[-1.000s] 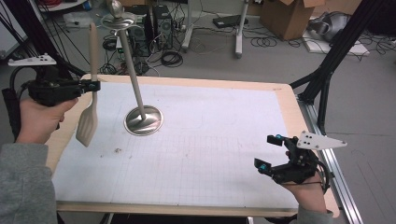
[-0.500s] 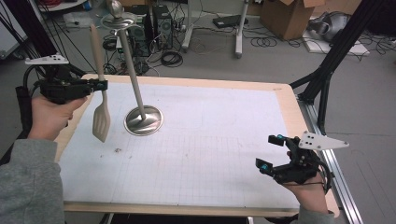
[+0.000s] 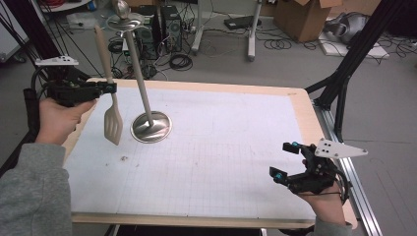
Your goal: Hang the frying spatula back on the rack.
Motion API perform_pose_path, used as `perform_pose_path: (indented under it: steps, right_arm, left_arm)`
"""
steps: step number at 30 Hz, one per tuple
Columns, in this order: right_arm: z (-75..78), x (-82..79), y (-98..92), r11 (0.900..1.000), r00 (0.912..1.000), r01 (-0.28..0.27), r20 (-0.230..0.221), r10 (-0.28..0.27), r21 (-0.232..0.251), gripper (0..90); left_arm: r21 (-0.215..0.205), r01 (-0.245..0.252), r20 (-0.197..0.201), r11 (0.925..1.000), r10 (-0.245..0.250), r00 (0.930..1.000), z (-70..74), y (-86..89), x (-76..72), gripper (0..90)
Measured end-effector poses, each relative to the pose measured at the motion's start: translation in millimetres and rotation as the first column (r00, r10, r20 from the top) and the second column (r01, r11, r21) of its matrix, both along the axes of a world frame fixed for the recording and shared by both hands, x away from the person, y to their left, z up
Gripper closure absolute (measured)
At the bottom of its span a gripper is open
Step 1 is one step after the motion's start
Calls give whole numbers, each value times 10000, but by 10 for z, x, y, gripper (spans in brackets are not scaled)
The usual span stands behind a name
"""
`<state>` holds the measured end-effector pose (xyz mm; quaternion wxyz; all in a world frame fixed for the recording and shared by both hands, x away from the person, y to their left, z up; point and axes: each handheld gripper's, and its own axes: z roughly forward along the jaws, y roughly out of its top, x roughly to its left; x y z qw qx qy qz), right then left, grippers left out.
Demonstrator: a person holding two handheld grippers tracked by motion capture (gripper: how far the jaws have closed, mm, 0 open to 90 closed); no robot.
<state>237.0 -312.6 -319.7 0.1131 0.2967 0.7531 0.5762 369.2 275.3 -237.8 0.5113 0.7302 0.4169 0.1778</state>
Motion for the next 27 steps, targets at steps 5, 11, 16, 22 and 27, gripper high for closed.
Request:
perform_pose_path:
  steps: [5,11,16,22,27]
  right_arm:
    - [-3,-1,5,10000,10000,-7,-36,7,-9,17]
    - [-10,5,2,10000,10000,10,6,-9,-68,17]
    - [-18,12,6,10000,10000,6,-70,-6,-90,17]
    - [-5,-3,-9,10000,10000,31,-1,-31,-28,17]
    - [-7,-1,-12,10000,10000,27,-47,-27,-23,17]
  left_arm:
    - [-55,-98,39,9999,98,9999,-13,-19,26,767]
    - [-7,-111,169,9999,111,9998,-32,2,60,758]
    - [-7,-42,542,10000,43,9985,-29,-12,41,662]
    - [301,358,877,9989,-384,9954,-70,-30,4,408]
    - [47,651,1277,9979,-652,9897,-32,-2,-54,282]
